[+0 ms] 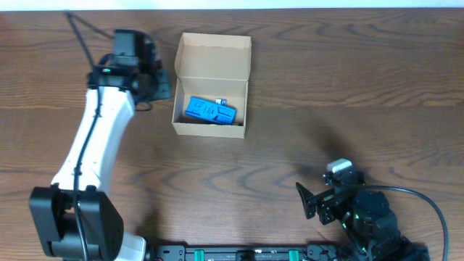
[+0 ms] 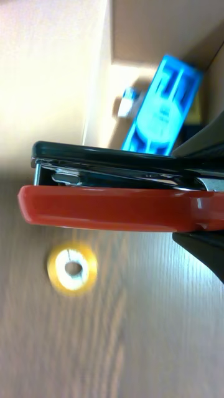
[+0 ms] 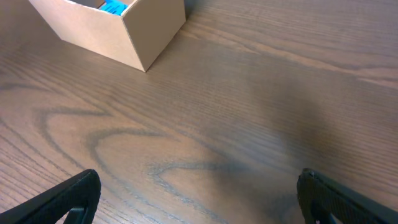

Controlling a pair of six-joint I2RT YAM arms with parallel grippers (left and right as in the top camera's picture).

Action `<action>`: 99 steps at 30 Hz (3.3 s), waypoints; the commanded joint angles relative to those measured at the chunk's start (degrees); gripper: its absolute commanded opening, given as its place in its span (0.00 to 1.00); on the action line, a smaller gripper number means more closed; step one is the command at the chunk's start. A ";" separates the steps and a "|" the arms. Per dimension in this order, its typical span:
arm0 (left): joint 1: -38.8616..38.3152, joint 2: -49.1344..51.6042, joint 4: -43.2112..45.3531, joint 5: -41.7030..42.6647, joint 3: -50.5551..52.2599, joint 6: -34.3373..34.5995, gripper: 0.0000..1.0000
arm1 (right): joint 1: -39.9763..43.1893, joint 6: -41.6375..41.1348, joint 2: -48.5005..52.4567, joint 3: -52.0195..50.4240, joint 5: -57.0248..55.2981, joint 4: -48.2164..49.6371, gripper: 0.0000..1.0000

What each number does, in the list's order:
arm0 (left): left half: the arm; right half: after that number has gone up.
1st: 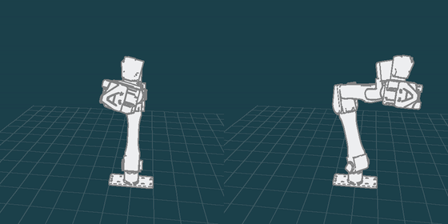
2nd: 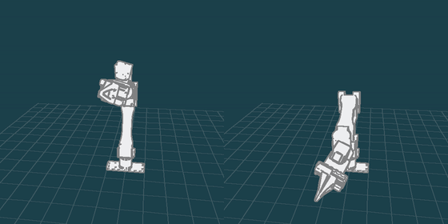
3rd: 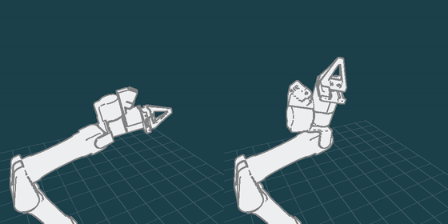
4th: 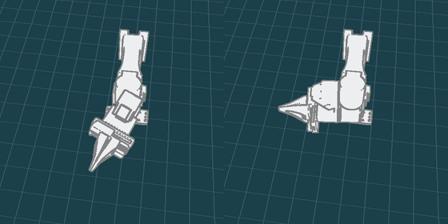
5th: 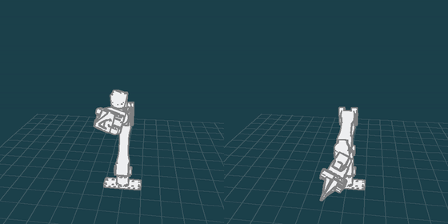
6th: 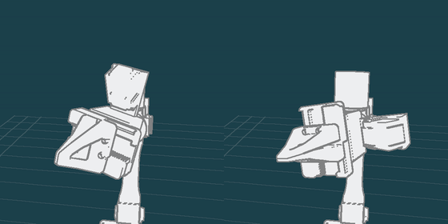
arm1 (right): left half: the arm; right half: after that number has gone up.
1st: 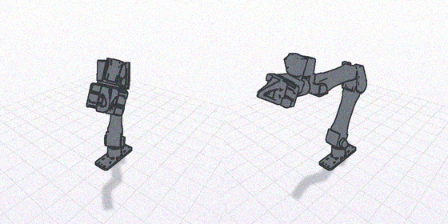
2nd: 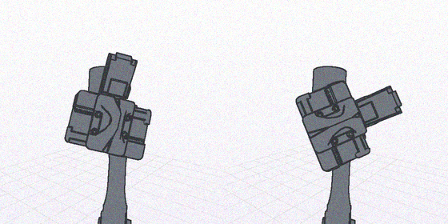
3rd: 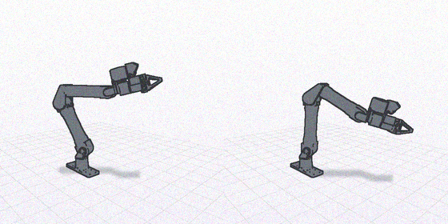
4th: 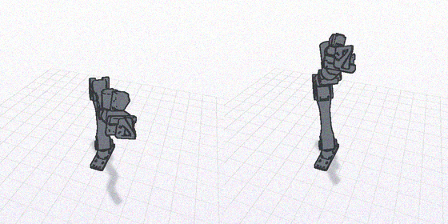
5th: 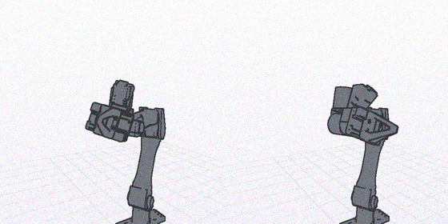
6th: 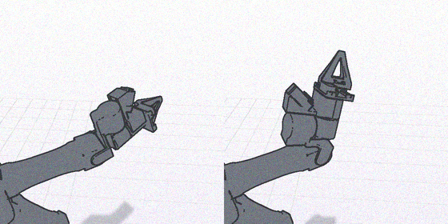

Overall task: Pack container
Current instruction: 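Place the red stapler into the cardboard box with the left gripper, then move the left gripper to the yellow tape roll and grasp it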

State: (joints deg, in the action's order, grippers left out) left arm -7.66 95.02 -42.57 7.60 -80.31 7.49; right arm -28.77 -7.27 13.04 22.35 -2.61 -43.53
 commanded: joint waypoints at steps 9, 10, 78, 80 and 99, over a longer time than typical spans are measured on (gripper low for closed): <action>-13.20 5.01 -0.50 -2.21 -1.29 0.09 0.07 | 0.31 -1.01 -0.28 -0.02 -0.59 -0.04 0.99; -13.49 5.88 -0.50 -2.21 -1.29 0.50 0.07 | 0.31 -1.01 -0.28 -0.02 -0.59 -0.04 0.99; 11.02 22.88 -1.14 -3.48 -7.98 51.56 0.80 | 0.31 -1.03 -0.28 -0.02 -0.59 -0.04 0.99; 11.02 23.74 -1.03 -3.54 -8.09 53.33 0.79 | 0.31 -1.01 -0.28 -0.02 -0.59 -0.04 0.99; 10.97 31.98 -0.92 -3.15 -15.21 54.36 0.81 | 0.31 -1.01 -0.28 -0.02 -0.59 -0.04 0.99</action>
State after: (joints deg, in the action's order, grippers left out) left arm 3.18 125.49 -43.24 4.51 -94.13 60.71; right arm -28.77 -7.27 13.06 22.35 -2.63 -43.53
